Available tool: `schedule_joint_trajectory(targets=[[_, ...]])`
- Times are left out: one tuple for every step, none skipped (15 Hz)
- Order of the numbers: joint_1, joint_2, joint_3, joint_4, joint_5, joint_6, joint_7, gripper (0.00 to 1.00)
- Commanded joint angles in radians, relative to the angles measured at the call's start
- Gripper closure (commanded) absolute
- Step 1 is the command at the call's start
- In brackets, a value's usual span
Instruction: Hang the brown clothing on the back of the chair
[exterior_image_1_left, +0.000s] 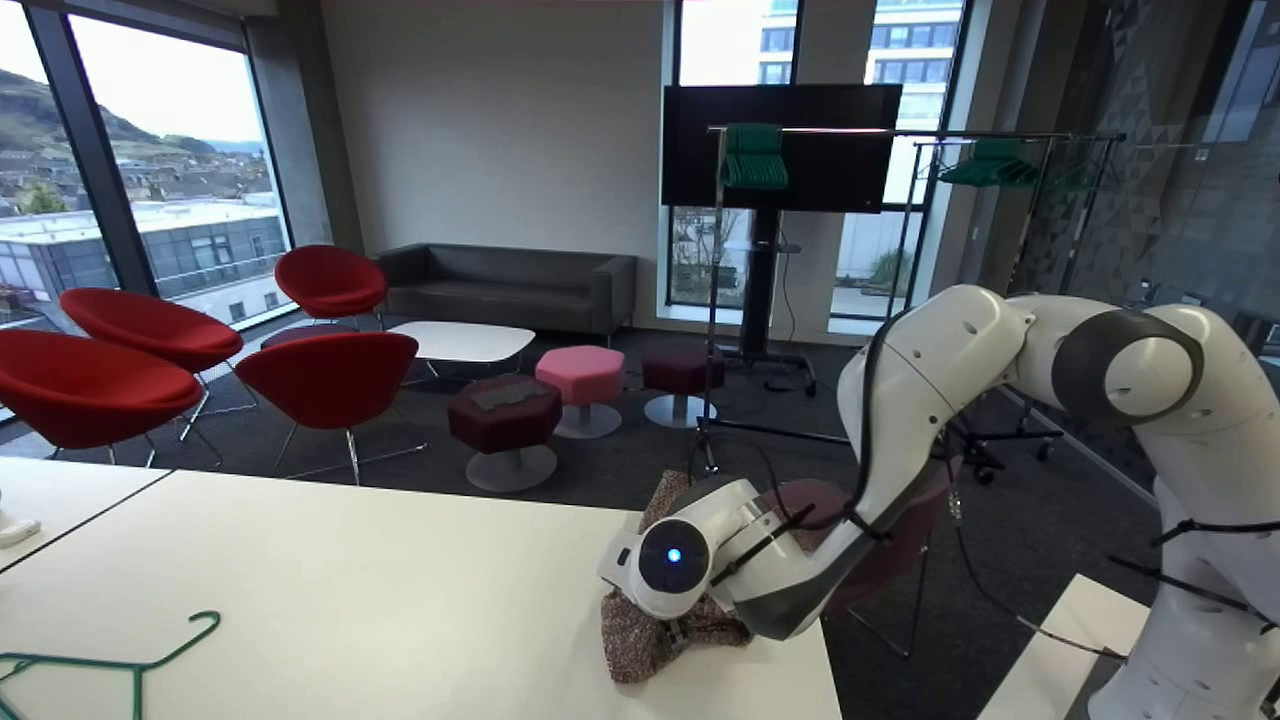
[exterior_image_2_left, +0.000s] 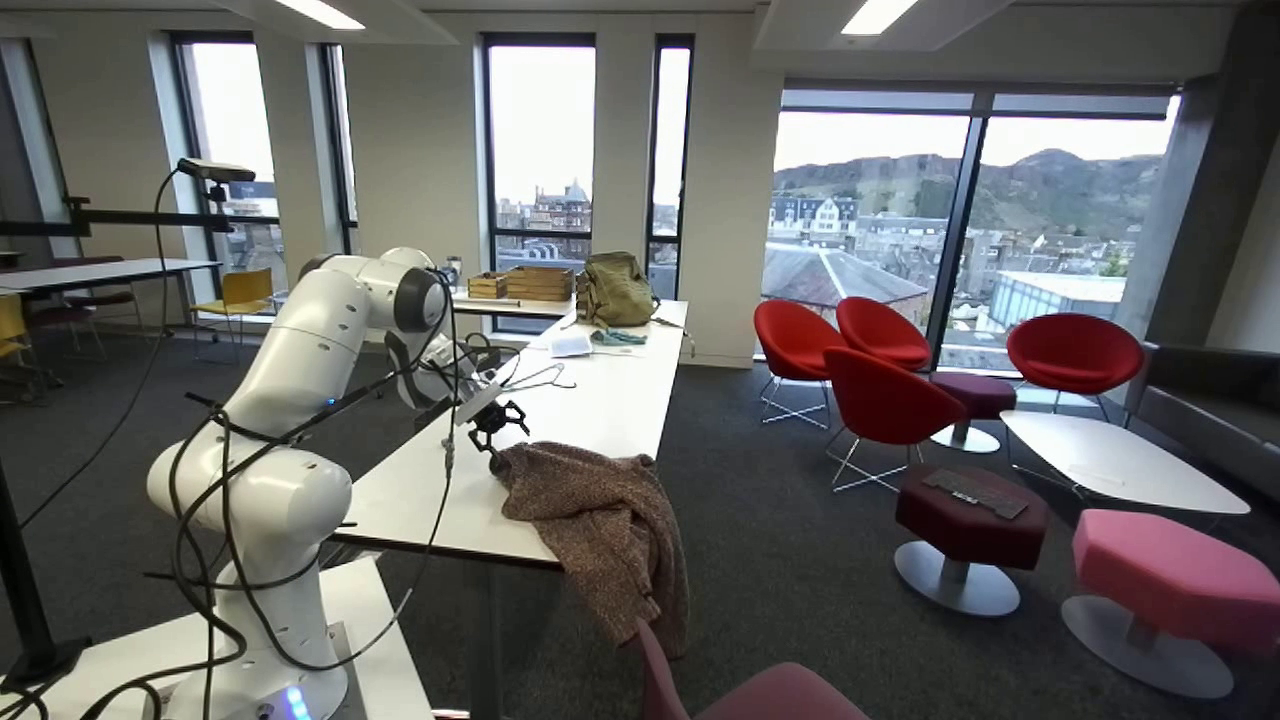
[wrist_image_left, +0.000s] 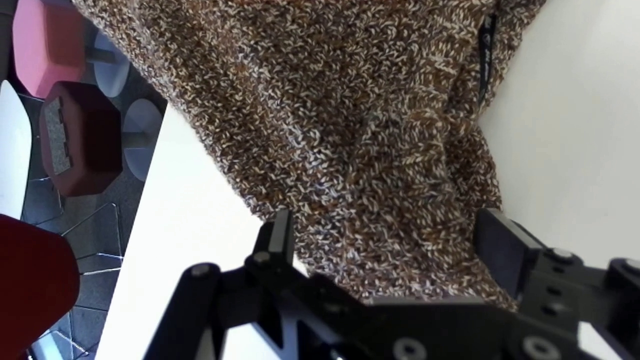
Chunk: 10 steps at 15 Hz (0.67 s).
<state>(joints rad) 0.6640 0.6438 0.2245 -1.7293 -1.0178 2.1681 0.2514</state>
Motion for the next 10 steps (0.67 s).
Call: schedule_joint_trajectory(targets=[[-0.003, -0.016, -0.011, -0.011, -0.041, 0.036, 0.033, 0.34], [-0.004, -0.018, -0.012, -0.014, -0.040, 0.040, 0.036, 0.44], [-0.004, -0.019, -0.013, -0.017, -0.040, 0.043, 0.040, 0.51], [-0.004, -0.021, -0.014, -0.019, -0.040, 0.045, 0.045, 0.58], [-0.006, -0.025, -0.015, -0.025, -0.040, 0.049, 0.051, 0.66], [-0.006, -0.028, -0.016, -0.028, -0.039, 0.051, 0.055, 0.74], [-0.005, -0.028, -0.018, -0.028, -0.038, 0.054, 0.059, 0.81], [-0.005, -0.028, -0.019, -0.029, -0.036, 0.057, 0.064, 0.89], [-0.006, -0.027, -0.019, -0.029, -0.033, 0.059, 0.070, 0.96], [-0.008, -0.026, -0.017, -0.028, -0.023, 0.057, 0.074, 1.00]])
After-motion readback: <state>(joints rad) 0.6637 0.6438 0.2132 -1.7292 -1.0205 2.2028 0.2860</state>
